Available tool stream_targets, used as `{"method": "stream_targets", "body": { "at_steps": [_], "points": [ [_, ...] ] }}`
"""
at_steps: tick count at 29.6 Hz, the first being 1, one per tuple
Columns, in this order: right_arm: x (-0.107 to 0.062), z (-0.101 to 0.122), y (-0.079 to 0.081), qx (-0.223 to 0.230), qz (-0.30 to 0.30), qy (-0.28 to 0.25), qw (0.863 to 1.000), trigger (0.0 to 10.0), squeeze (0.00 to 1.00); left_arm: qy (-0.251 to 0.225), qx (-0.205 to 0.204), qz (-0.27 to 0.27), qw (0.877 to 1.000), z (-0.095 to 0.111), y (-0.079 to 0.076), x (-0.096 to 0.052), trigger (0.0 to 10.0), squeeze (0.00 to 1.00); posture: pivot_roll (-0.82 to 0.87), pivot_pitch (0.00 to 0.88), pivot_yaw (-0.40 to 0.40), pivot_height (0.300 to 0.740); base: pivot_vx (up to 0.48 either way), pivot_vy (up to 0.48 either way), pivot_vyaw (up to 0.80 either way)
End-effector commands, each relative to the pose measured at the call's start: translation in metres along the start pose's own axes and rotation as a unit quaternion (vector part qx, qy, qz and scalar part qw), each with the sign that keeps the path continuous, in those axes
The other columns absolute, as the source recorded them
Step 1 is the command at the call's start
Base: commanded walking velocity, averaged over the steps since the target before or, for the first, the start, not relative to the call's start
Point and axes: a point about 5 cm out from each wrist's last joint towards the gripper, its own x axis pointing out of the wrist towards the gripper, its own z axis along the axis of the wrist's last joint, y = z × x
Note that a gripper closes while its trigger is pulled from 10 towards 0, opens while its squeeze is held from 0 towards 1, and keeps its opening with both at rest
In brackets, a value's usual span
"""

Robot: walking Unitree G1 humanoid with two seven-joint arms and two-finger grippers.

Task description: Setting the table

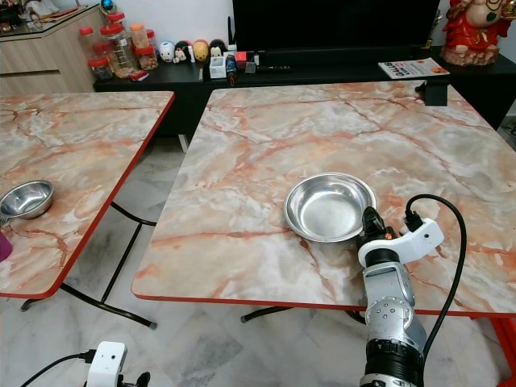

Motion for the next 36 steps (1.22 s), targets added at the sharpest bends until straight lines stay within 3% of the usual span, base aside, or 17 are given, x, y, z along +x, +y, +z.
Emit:
{"method": "stream_targets", "body": {
  "at_steps": [1, 2, 3, 9, 10, 36],
  "points": [
    [-0.001, 0.0, 0.006, 0.003, 0.008, -0.001, 1.0, 10.0, 0.74, 0.009, 0.005, 0.0, 1.0, -0.001, 0.002, 0.0, 10.0, 0.0, -0.08, 0.0, 0.066, 0.74, 0.0, 0.0, 0.0],
    [-0.001, 0.0, 0.005, 0.004, 0.007, 0.0, 1.0, 10.0, 0.74, 0.009, 0.005, 0.0, 1.0, -0.001, 0.002, 0.0, 10.0, 0.0, -0.08, 0.0, 0.066, 0.74, 0.0, 0.0, 0.0],
    [-0.001, 0.0, 0.006, 0.005, 0.008, 0.001, 1.0, 10.0, 1.0, 0.009, 0.005, -0.001, 1.0, -0.001, 0.002, 0.0, 10.0, 0.0, -0.08, 0.0, 0.064, 0.74, 0.0, 0.0, 0.0],
    [-0.003, 0.002, 0.004, 0.001, 0.004, 0.0, 1.0, 10.0, 1.0, 0.008, 0.004, 0.0, 1.0, -0.001, 0.002, 0.0, 10.0, 0.0, -0.08, 0.0, 0.063, 0.74, 0.0, 0.0, 0.0],
    [-0.003, 0.002, 0.003, 0.0, 0.002, 0.0, 1.0, 10.0, 0.0, 0.008, 0.003, 0.0, 1.0, -0.001, 0.002, 0.0, 10.0, 0.0, -0.08, 0.0, 0.064, 0.74, 0.0, 0.0, 0.0],
    [-0.011, 0.003, -0.015, -0.012, -0.028, 0.0, 1.0, 10.0, 0.0, 0.006, -0.001, -0.001, 1.0, 0.002, 0.001, 0.001, 10.0, 0.0, -0.08, 0.0, 0.062, 0.74, 0.0, 0.0, 0.0]
  ]
}}
